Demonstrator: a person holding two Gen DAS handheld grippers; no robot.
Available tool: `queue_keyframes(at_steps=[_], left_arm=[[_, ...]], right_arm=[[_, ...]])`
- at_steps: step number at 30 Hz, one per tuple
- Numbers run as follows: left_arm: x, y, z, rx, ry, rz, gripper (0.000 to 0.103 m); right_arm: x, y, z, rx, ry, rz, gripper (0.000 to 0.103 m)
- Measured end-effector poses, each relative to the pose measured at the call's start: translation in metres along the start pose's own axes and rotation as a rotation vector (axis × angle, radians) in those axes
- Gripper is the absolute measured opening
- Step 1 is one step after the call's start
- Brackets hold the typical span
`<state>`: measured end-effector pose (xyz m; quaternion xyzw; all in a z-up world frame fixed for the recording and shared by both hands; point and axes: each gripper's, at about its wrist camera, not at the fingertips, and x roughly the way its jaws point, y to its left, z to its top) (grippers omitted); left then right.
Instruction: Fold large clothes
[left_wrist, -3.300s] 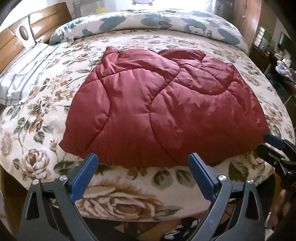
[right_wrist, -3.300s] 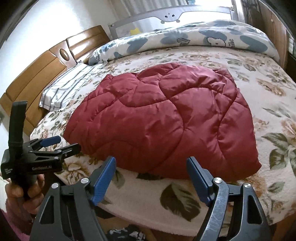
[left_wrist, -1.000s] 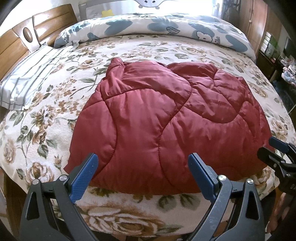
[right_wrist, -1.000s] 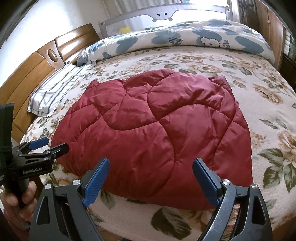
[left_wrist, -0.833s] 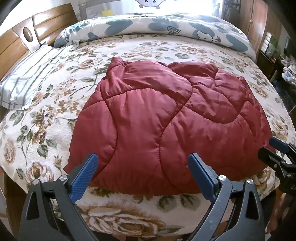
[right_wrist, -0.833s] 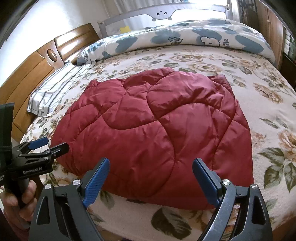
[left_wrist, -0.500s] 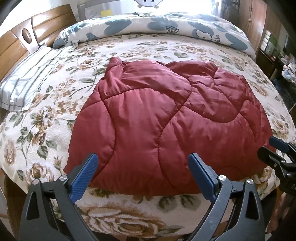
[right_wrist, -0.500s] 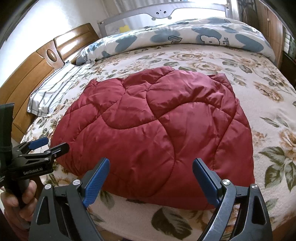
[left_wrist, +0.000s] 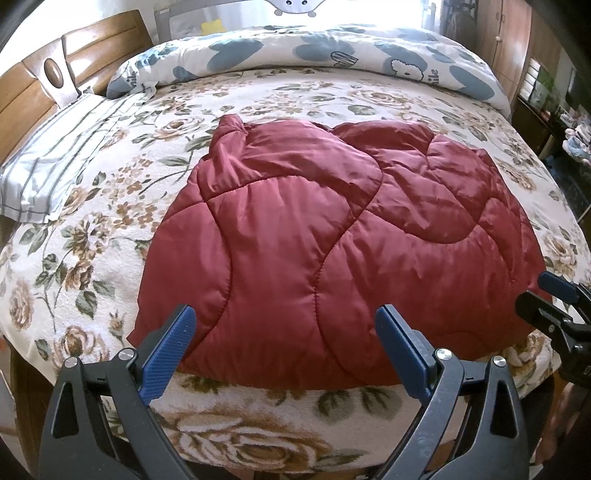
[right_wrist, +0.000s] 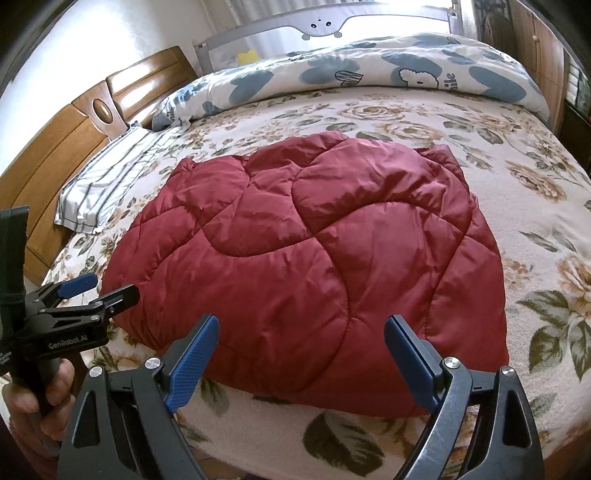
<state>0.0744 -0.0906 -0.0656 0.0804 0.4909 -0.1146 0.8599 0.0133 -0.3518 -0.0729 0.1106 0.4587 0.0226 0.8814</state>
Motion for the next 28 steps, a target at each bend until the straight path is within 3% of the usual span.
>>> queue_keyframes(at_steps=[28], left_arm=[[-0.0049, 0.0024, -0.0010, -0.001, 0.001, -0.011, 0.099]], right_arm=[[-0.0037, -0.0005, 0.0012, 0.005, -0.004, 0.003, 0.092]])
